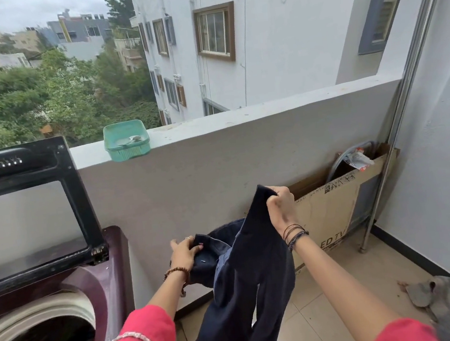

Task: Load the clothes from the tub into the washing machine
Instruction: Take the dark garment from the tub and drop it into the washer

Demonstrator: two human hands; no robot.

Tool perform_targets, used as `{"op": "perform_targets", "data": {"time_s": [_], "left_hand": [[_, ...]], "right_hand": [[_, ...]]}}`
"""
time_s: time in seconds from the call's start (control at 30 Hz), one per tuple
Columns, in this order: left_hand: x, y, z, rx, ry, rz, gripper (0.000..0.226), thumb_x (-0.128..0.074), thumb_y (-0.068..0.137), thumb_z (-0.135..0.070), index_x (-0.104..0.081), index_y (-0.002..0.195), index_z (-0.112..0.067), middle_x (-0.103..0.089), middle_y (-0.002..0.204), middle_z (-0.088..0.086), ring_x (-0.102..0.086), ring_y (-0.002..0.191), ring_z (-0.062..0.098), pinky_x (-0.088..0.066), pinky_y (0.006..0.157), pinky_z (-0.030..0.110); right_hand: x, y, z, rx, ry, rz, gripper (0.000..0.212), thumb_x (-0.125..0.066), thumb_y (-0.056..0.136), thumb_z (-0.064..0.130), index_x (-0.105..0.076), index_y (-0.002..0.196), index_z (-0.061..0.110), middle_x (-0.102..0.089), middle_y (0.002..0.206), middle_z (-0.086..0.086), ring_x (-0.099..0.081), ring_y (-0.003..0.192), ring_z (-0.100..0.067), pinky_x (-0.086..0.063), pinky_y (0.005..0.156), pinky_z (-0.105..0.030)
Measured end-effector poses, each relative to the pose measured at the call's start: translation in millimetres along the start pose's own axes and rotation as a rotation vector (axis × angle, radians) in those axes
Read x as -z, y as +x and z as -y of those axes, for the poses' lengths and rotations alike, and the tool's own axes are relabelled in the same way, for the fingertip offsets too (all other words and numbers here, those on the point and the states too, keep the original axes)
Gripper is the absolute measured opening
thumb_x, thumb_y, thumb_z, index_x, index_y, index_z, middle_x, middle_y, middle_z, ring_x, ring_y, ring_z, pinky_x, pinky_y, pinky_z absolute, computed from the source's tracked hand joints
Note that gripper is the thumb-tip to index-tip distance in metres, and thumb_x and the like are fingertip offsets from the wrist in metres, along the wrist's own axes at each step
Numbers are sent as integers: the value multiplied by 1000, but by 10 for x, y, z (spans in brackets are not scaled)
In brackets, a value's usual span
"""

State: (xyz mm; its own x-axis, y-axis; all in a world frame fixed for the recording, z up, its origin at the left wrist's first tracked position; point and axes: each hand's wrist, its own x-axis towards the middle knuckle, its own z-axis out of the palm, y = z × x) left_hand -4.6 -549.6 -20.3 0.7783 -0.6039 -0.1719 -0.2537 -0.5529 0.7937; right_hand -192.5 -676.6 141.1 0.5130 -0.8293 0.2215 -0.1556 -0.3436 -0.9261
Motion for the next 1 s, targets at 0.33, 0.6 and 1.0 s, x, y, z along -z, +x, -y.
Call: {"op": "perform_targets", "data": {"time_s": [0.33,0.6,1.0], "left_hand": [[86,-179,100,248,-289,251,22,-54,92,-6,-52,71,-12,-56,54,3,-48,37,7,-40,39,16],[270,-244,-351,-87,270,213,22,-54,92,-35,-50,87,-14,-63,103,9,-57,100,26,-37,78,29],[461,-367,-551,-83,723,372,46,-72,75,-28,-59,109,0,-64,112,17,-61,104,31,-49,77,32]], "right_hand": [[1,7,15,50,55,-65,19,-27,52,6,-45,50,13,-40,49,13,-24,50,-6,-23,44,-14],[46,-49,150,-100,-46,-117,6,-26,49,11,-30,53,14,-28,50,2,-21,53,-18,-17,43,-26],[51,58,80,-291,-267,-9,22,-36,73,7,-50,68,-9,-53,72,-21,-43,72,-39,-25,60,-35]]}}
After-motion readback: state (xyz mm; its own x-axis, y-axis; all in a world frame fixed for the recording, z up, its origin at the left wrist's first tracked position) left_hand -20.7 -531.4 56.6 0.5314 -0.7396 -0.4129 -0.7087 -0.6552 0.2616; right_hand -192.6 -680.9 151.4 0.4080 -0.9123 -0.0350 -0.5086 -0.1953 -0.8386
